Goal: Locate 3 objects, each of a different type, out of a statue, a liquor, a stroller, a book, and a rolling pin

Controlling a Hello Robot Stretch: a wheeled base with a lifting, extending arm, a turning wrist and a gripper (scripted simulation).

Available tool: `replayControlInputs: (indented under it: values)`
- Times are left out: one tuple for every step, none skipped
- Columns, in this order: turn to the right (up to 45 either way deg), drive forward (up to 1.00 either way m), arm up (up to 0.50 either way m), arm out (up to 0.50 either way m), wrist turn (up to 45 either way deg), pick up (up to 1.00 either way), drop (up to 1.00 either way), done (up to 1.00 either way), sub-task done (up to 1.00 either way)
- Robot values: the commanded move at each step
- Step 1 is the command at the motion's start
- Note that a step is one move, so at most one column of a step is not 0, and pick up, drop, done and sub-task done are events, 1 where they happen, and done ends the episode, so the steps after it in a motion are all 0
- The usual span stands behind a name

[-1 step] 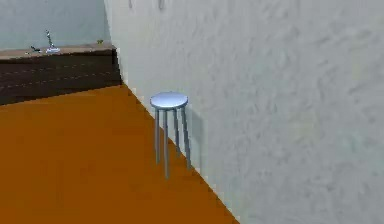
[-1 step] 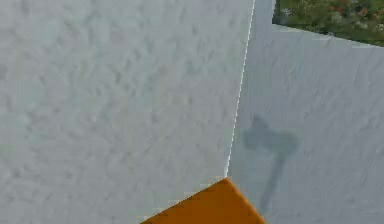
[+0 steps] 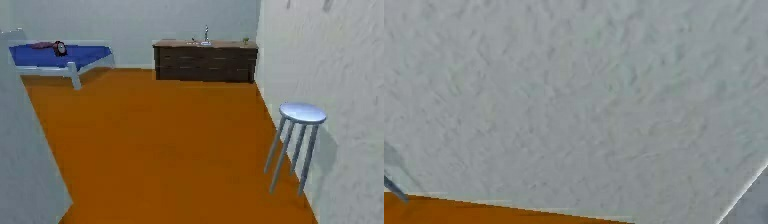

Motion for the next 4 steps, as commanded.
replayControlInputs:
  values:
    - [0.0,1.0,0.0,0.0,0.0,0.0,0.0,0.0,0.0]
    - [-3.0,0.0,0.0,0.0,0.0,0.0,0.0,0.0,0.0]
    - [0.0,0.25,0.0,0.0,0.0,0.0,0.0,0.0,0.0]
    - [9.0,0.0,0.0,0.0,0.0,0.0,0.0,0.0,0.0]
